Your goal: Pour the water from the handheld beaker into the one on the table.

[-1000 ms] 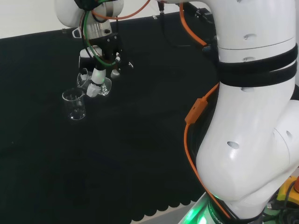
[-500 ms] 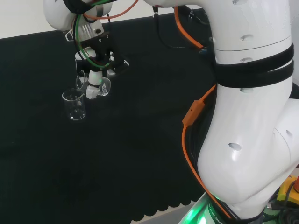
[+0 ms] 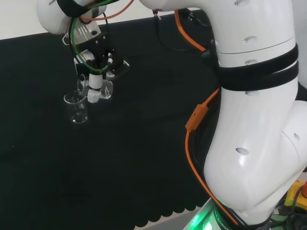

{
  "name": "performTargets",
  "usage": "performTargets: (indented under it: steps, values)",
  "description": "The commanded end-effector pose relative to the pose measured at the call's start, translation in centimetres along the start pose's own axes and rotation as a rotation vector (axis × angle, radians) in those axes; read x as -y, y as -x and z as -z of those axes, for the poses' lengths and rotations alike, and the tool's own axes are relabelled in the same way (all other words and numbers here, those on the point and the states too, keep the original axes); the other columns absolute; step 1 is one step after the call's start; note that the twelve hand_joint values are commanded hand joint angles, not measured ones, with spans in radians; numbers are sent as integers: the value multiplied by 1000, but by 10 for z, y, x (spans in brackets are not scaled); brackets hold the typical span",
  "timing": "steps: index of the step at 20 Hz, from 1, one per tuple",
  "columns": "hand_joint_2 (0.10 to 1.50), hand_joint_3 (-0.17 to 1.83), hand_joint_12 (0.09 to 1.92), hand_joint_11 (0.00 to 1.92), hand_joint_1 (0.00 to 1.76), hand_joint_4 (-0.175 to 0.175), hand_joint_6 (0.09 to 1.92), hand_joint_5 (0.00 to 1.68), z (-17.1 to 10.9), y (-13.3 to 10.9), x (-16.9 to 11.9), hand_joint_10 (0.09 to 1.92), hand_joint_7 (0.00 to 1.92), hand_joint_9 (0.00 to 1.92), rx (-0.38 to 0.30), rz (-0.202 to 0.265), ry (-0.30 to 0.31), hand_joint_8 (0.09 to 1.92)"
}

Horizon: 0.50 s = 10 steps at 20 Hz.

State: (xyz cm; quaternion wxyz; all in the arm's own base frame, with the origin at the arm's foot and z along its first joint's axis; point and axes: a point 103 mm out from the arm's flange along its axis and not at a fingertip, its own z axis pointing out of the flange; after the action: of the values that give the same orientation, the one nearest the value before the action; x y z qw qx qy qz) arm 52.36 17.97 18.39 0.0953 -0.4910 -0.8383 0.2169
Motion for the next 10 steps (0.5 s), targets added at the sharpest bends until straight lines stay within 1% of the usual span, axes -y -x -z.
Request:
performTargets:
  steps: [1, 6, 10]
  values:
    - [617, 772, 793, 1210, 1307, -175, 833, 1190, 5, -9, -1, 754, 1257, 1532, 45, -7, -35, 805]
    - [617, 773, 793, 1209, 1307, -175, 836, 1188, 13, -14, -2, 756, 1255, 1532, 81, -16, -59, 808]
    - [617, 774, 794, 1210, 1307, -175, 839, 1187, 17, -15, -1, 758, 1254, 1532, 95, -27, -79, 811]
